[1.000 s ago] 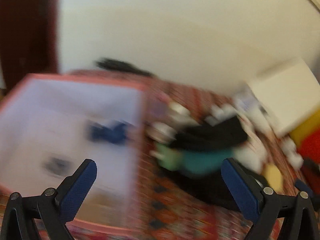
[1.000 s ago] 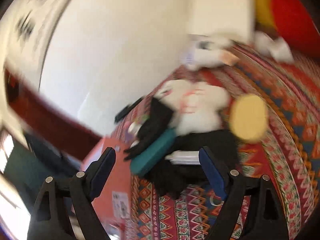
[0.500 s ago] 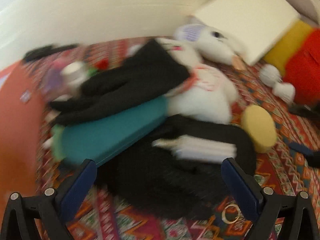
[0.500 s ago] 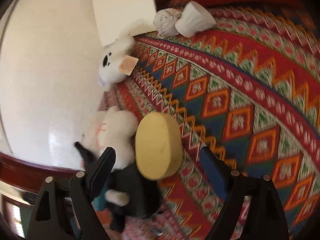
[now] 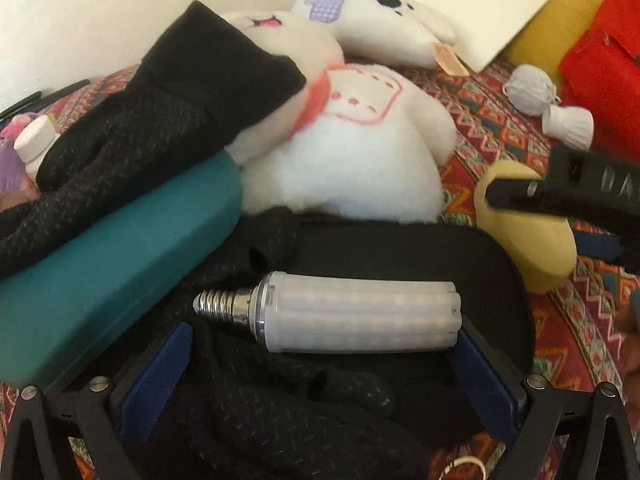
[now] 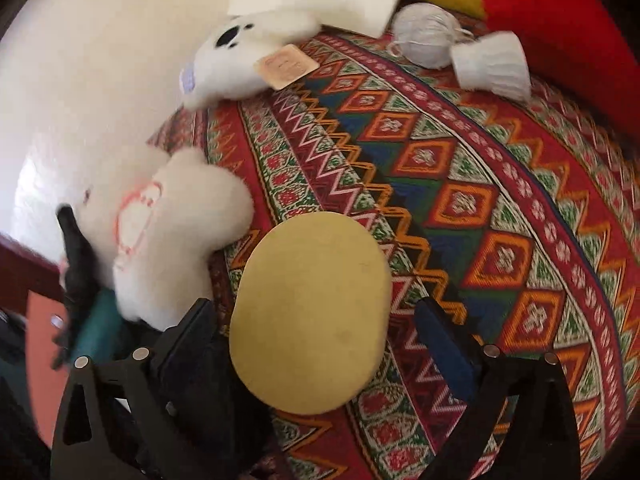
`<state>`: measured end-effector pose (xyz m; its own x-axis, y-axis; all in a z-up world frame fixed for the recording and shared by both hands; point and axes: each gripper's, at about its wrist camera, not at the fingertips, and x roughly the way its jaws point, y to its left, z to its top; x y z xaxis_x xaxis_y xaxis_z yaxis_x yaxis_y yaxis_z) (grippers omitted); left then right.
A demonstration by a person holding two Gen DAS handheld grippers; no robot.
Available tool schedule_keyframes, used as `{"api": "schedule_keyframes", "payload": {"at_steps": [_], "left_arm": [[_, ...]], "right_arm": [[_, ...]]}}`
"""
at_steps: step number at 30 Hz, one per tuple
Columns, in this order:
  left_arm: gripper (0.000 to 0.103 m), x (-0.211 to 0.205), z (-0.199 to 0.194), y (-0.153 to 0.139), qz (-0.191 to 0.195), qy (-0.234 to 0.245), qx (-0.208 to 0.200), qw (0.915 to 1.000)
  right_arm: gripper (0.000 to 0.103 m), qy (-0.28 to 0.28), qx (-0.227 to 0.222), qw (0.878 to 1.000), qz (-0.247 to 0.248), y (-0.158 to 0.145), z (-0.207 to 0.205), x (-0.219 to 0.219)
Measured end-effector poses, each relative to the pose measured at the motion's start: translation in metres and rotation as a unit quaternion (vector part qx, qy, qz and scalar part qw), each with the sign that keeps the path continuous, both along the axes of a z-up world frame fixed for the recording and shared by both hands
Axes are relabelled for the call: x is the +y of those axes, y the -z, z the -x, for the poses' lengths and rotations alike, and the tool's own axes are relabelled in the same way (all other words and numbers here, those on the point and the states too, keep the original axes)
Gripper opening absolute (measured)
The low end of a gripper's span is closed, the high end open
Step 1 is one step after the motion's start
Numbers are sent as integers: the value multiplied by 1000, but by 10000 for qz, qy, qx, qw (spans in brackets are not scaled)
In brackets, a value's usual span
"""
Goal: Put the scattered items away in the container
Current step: 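Grasp the white corn bulb with left gripper while right gripper grasps yellow sponge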
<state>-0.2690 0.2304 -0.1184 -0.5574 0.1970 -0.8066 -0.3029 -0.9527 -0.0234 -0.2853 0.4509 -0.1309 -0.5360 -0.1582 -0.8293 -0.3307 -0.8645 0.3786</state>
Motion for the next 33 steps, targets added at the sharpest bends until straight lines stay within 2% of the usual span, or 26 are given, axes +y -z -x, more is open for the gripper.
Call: {"api": "schedule_keyframes", "payload": {"at_steps": [1,2,5,7,10,13,24,33], "left_arm": [[98,-1,0,0,-31,-12,35,10000],[87,-3,-1,0,-30,-61,60,10000],[75,-12,-4,-5,-199,-158,33,9997],[74,-22,-6,-10,-514,-218,-25,9984],[74,-37,-5,-17,-975,-322,-123,9946],[74,-52,-13,-28,-1273,-412,-112,9909],[74,-63,-57,-85,-1442,-397,501,9875],[74,-87,-86,-122,-1610,-466,892,9818]], "right_arm": [[83,1,8,10000,-27,0,0,0],[84,-13,-1,10000,-21,0,0,1],[84,6,50,9997,247,-3,-3,5],[84,25,94,9987,491,-6,-6,8],[84,26,155,9986,501,-13,-8,8],[84,-125,426,9978,493,-21,-13,8],[84,-55,964,9948,336,-61,-33,8],[84,-36,1540,9879,-148,-107,-56,-14]]}}
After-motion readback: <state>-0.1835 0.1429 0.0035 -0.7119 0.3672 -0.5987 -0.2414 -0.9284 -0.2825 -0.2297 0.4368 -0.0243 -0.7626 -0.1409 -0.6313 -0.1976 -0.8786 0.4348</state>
